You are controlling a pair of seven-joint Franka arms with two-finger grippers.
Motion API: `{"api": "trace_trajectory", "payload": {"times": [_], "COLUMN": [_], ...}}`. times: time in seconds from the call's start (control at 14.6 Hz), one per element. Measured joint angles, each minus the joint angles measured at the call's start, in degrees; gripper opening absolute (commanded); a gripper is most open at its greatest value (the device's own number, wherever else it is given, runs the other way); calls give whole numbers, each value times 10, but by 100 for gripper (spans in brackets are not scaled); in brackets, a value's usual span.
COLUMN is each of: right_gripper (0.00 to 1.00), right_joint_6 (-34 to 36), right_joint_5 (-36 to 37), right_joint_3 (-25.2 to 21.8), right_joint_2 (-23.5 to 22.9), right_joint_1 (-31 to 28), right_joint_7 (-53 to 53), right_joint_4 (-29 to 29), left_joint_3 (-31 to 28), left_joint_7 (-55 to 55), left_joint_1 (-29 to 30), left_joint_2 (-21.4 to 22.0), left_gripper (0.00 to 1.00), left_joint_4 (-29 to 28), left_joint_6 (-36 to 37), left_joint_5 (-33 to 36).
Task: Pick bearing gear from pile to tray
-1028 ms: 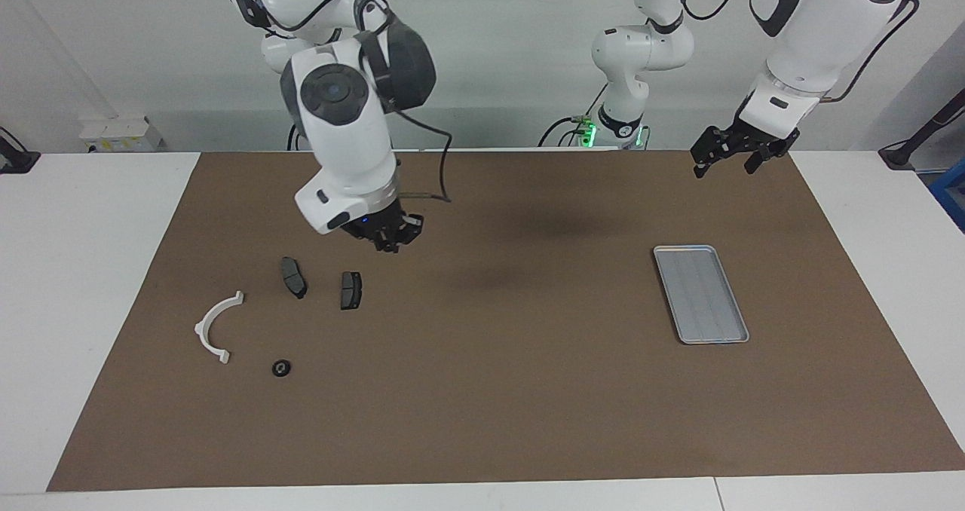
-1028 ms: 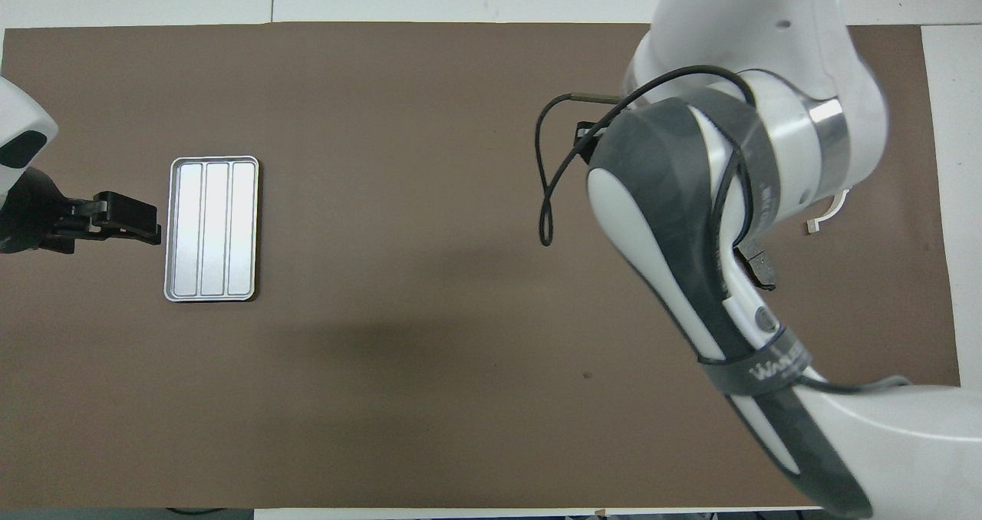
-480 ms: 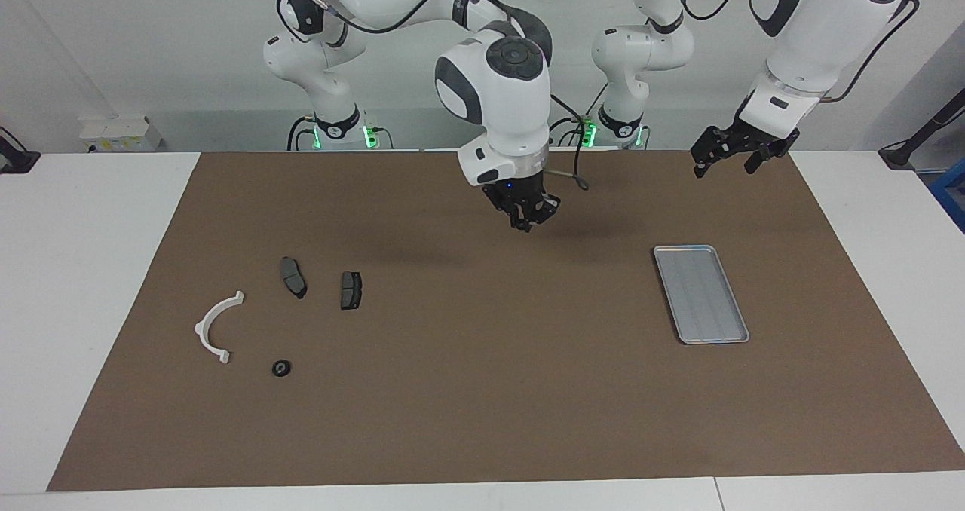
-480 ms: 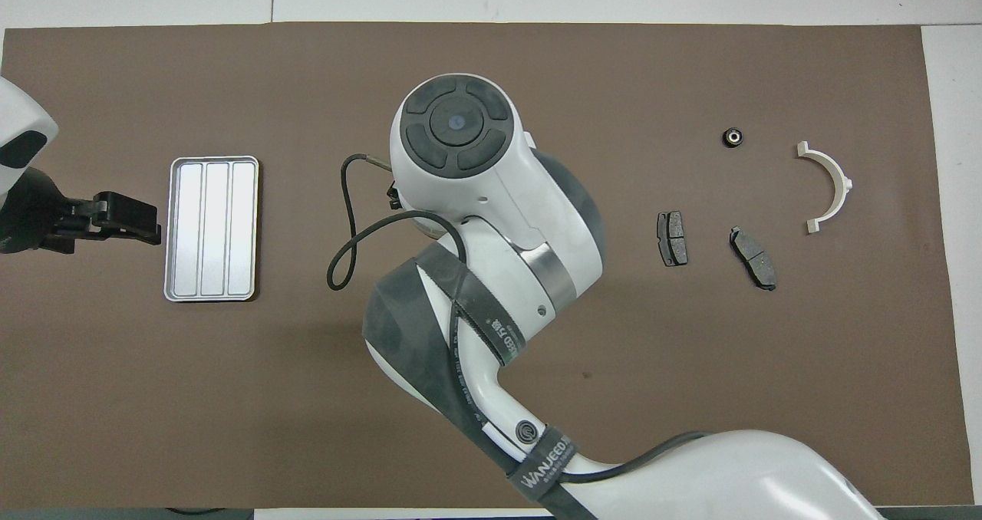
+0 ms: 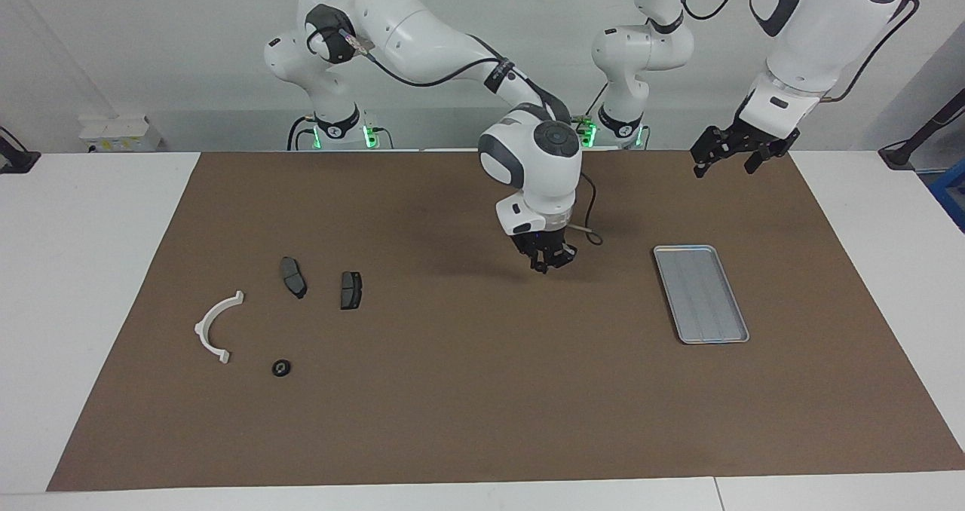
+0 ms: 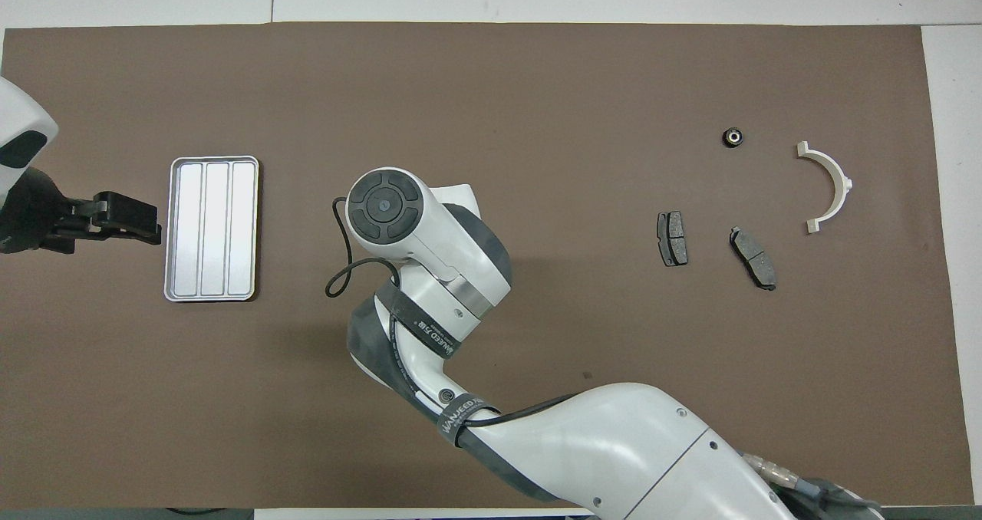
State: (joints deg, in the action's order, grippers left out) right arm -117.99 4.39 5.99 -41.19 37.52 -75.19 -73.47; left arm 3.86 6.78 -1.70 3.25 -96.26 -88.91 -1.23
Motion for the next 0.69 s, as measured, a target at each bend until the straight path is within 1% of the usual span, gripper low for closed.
{"api": "trace_trajectory", "payload": {"times": [0.34,0.69], "right_gripper": [0,0], "right_joint_6": [-39,-58], "right_joint_5": [14,17], "right_joint_3": [-6,-5], "right_joint_2": [-27,-35], "right_joint_1": [-1,-1], "right_joint_7": [0,0], "right_joint_4": [-3,-6], "left_joint_3": [0,0], "left_joint_7": [0,0], "left_joint_1": [0,0], "left_joint_2": [0,0], "left_gripper": [100,100], "left_joint_4": [0,0], "left_joint_6": [0,0], "left_joint_5": [0,0]}}
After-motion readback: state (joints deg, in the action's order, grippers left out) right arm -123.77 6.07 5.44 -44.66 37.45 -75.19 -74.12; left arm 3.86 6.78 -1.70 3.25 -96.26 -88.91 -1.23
